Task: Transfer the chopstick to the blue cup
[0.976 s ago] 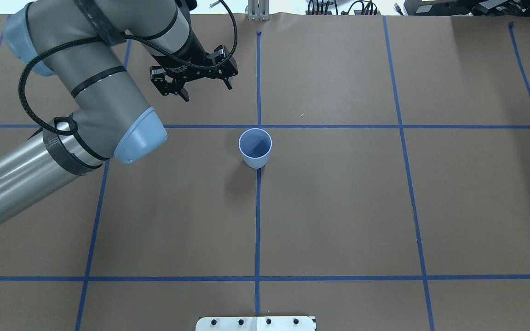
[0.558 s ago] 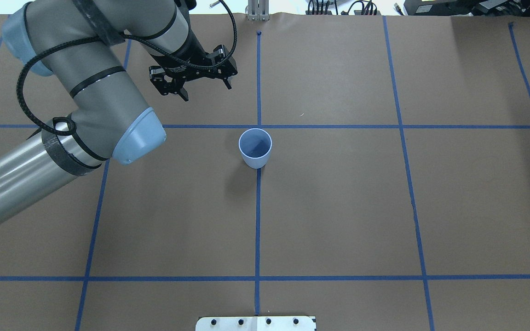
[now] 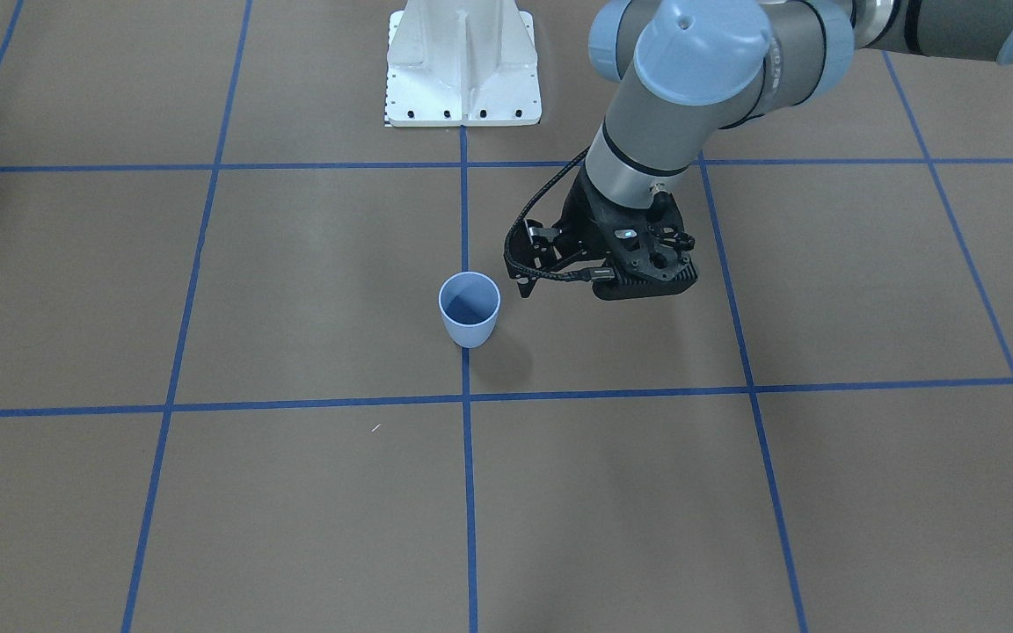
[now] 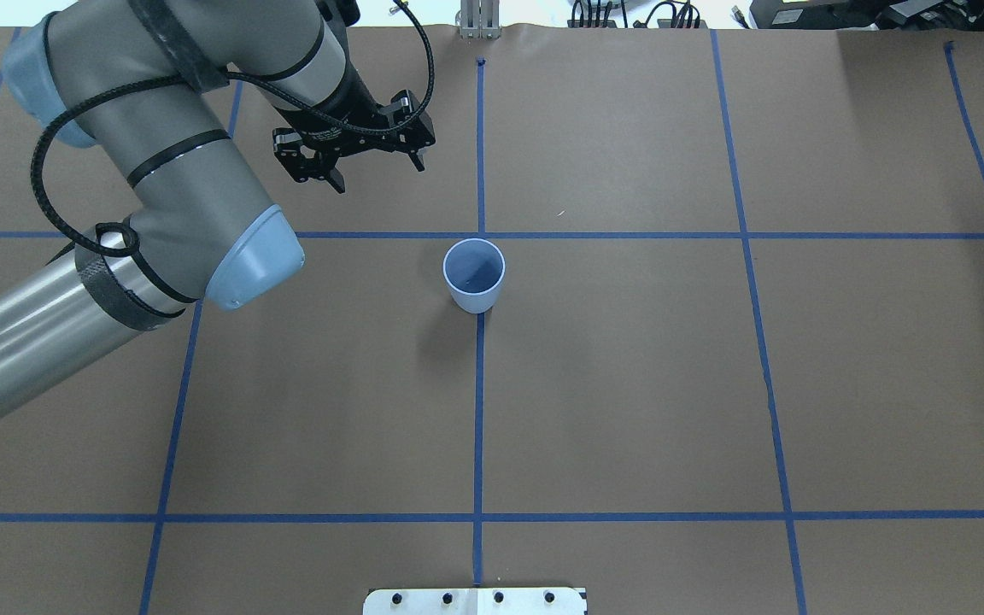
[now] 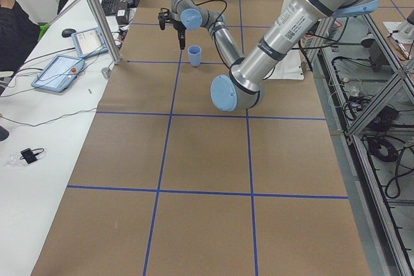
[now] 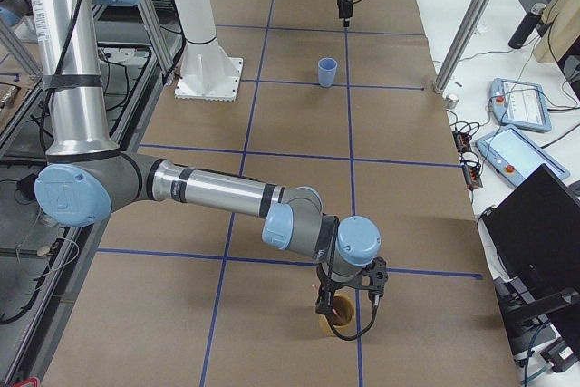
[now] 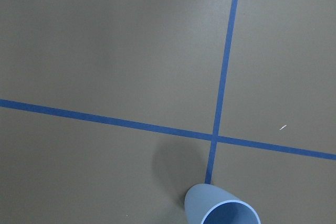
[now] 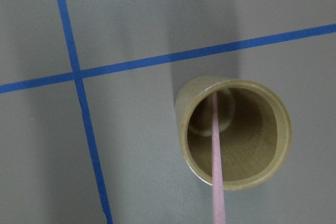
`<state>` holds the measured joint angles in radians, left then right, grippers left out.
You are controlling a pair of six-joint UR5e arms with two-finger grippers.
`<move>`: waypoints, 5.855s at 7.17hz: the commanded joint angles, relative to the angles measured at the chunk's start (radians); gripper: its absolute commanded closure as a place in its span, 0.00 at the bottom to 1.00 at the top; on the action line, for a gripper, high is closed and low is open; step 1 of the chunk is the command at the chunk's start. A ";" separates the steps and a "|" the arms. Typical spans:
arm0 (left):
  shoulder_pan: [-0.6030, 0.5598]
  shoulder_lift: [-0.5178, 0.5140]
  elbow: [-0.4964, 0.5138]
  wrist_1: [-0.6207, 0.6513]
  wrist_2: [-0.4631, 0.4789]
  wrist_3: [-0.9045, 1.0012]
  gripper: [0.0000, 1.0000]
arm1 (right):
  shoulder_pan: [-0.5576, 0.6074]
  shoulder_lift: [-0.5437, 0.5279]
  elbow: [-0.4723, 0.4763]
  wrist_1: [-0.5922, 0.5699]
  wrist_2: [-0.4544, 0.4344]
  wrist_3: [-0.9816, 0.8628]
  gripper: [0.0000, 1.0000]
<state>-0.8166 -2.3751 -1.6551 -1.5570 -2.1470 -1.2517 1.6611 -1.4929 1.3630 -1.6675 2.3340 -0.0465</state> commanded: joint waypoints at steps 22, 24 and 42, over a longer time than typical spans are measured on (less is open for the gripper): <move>0.004 0.007 -0.014 0.000 0.001 -0.002 0.02 | 0.272 -0.005 0.418 -0.442 -0.038 -0.067 1.00; -0.007 0.043 -0.031 0.000 -0.001 0.017 0.02 | 0.205 0.198 0.416 -0.626 0.007 -0.052 1.00; -0.308 0.458 -0.135 -0.017 -0.053 0.663 0.02 | -0.931 0.855 0.431 -0.219 -0.061 1.611 1.00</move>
<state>-1.1243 -1.9188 -1.7912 -1.5738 -2.1991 -0.5895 0.7547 -0.6394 1.8213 -1.8873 2.2898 1.5704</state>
